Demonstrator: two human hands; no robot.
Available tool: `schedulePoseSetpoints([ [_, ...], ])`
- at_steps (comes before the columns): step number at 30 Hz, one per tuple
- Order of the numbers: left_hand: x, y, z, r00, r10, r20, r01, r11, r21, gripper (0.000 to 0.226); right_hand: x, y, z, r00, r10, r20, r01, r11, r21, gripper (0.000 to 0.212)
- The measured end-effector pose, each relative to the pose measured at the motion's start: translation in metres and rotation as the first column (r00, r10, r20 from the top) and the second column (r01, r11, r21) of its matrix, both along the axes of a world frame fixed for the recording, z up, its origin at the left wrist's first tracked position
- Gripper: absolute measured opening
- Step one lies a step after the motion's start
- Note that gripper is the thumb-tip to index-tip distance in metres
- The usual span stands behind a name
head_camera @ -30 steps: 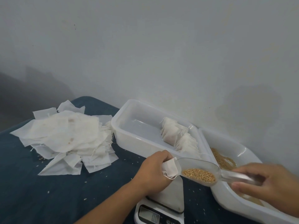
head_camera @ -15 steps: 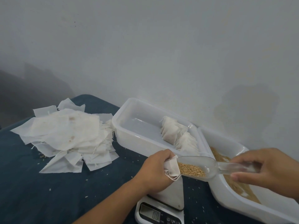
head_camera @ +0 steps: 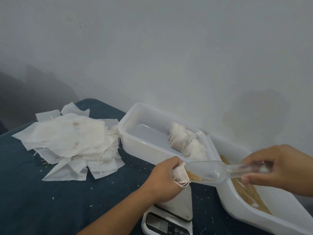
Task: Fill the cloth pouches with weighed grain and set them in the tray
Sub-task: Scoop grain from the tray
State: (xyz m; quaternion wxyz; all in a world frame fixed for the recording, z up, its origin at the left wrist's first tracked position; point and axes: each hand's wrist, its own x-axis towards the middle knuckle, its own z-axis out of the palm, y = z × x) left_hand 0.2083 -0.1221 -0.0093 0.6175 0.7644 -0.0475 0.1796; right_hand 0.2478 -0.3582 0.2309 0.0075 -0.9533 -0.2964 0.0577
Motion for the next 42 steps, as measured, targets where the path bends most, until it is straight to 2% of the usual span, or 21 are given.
schedulePoseSetpoints([
  [5, -0.001, -0.001, 0.001, 1.0, 0.012, 0.002, -0.012, 1.0, -0.003, 0.027, 0.004, -0.002, 0.0, 0.998, 0.025, 0.055, -0.025, 1.0, -0.008, 0.059],
  [13, -0.002, -0.001, 0.002, 1.0, 0.016, 0.001, -0.016, 0.999, -0.034, 0.028, 0.008, -0.011, -0.001, 0.988, 0.061, 0.143, -0.056, 0.998, -0.039, 0.054],
  [21, -0.004, 0.0, 0.006, 0.999, 0.025, -0.025, -0.026, 0.998, -0.065, 0.026, 0.012, -0.032, -0.019, 0.999, -0.014, 0.038, 0.011, 0.996, 0.086, 0.049],
  [26, -0.006, 0.001, 0.01, 0.998, 0.032, -0.056, -0.038, 0.991, -0.125, 0.022, 0.012, -0.052, -0.039, 0.994, -0.091, -0.054, 0.101, 0.97, 0.223, 0.063],
  [29, -0.007, 0.0, 0.015, 0.997, 0.012, -0.072, -0.025, 0.983, -0.181, 0.019, 0.004, -0.043, -0.059, 0.976, -0.122, -0.18, 0.186, 0.897, 0.4, 0.074],
  [32, -0.009, -0.002, 0.021, 0.996, -0.011, -0.087, -0.01, 0.97, -0.243, 0.019, -0.001, -0.021, -0.092, 0.942, -0.087, -0.324, 0.264, 0.788, 0.556, 0.069],
  [36, -0.013, -0.003, 0.027, 0.982, -0.135, -0.135, 0.076, 0.925, -0.373, 0.017, -0.003, 0.021, -0.131, 0.949, 0.006, -0.316, 0.218, 0.712, 0.668, 0.043],
  [37, -0.013, -0.003, 0.028, 0.974, -0.169, -0.151, 0.096, 0.911, -0.401, 0.019, -0.002, 0.032, -0.138, 0.943, 0.038, -0.329, 0.217, 0.679, 0.702, 0.042],
  [40, -0.013, -0.005, 0.031, 0.952, -0.268, -0.15, 0.162, 0.853, -0.496, 0.017, 0.006, 0.053, -0.16, 0.923, 0.134, -0.361, 0.234, 0.548, 0.803, 0.058],
  [42, -0.014, -0.002, 0.031, 0.937, -0.323, -0.131, 0.193, 0.795, -0.576, 0.013, 0.009, 0.061, -0.169, 0.915, 0.201, -0.35, 0.218, 0.484, 0.848, 0.049],
])
